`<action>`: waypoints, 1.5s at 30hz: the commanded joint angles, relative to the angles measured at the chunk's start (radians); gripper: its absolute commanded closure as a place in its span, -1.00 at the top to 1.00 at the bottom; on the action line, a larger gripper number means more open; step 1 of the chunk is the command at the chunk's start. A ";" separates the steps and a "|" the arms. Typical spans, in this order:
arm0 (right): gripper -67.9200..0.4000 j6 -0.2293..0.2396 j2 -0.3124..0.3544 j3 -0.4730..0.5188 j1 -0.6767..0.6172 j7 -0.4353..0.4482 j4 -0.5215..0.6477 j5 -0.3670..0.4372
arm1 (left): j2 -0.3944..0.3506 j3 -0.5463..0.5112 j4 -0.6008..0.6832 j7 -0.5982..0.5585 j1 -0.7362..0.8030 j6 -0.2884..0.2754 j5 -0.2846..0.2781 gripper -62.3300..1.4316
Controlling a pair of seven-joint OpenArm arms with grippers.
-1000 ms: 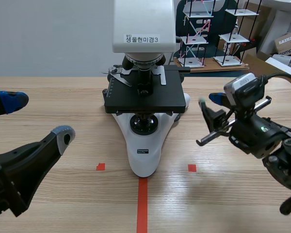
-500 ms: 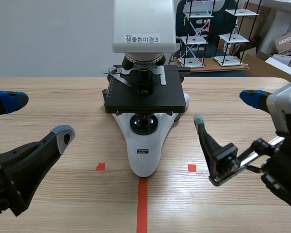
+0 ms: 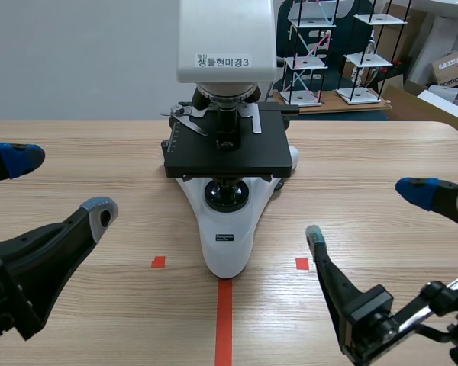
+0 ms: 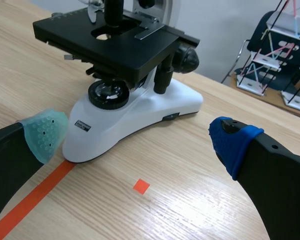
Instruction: Return to the home posture
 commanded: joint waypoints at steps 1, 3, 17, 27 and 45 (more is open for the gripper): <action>0.83 0.000 -0.003 0.008 0.009 0.013 0.016 0.011 | 0.005 -0.003 0.006 -0.018 0.005 0.005 -0.006 1.00; 0.83 0.000 -0.003 0.008 0.009 0.010 0.016 0.011 | 0.005 -0.003 0.006 -0.018 0.005 0.005 -0.006 1.00; 0.83 -0.004 -0.003 0.007 0.009 0.023 0.016 0.011 | 0.005 -0.003 0.006 -0.018 0.005 0.005 -0.006 1.00; 0.83 -0.004 -0.003 0.007 0.009 0.037 0.016 0.011 | 0.005 -0.003 0.006 -0.018 0.005 0.005 -0.006 1.00; 0.83 -0.004 -0.003 0.007 0.010 0.037 0.016 0.011 | 0.005 -0.003 0.006 -0.018 0.005 0.005 -0.006 1.00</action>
